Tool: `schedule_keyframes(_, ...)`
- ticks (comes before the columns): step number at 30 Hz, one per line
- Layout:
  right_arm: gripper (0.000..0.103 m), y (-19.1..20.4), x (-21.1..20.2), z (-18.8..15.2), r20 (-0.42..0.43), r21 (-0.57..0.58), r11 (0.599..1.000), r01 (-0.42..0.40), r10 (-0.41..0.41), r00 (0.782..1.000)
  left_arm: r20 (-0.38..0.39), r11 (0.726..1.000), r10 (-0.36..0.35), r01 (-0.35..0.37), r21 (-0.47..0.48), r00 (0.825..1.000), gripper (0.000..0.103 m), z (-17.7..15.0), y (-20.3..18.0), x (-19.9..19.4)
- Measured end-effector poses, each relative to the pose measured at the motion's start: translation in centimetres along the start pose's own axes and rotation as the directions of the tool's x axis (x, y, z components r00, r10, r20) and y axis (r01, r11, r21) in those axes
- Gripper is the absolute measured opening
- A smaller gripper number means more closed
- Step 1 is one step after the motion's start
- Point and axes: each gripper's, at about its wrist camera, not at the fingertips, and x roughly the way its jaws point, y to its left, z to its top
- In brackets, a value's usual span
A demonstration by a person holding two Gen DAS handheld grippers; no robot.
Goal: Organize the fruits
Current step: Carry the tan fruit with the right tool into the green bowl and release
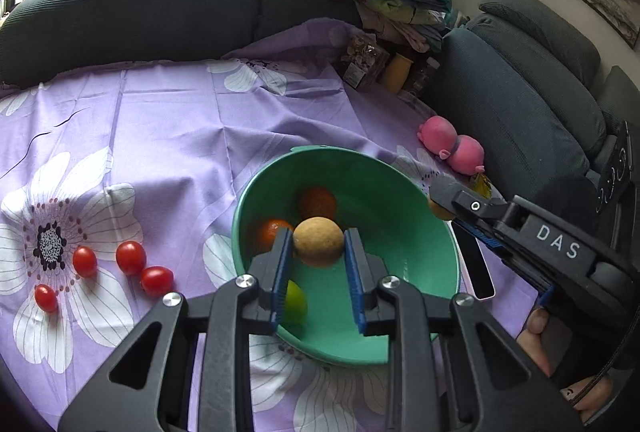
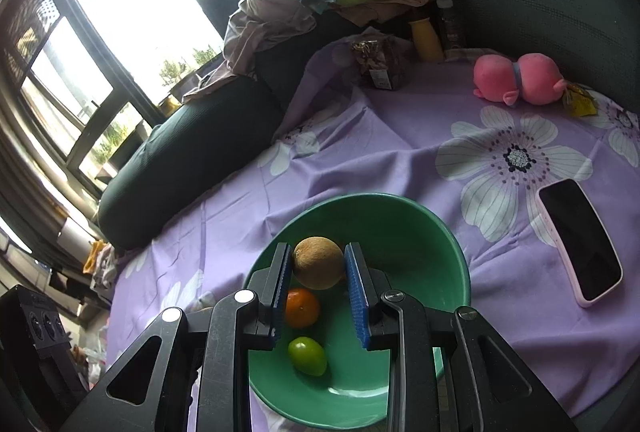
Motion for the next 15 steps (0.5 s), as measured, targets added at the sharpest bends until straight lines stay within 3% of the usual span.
schedule_keyframes(15, 0.029, -0.8, 0.7, 0.0, -0.054, -0.007, 0.997, 0.076, -0.076, 0.996, -0.110, 0.999, -0.015, 0.020, 0.037, 0.994, 0.026, -1.3, -1.6, 2.4)
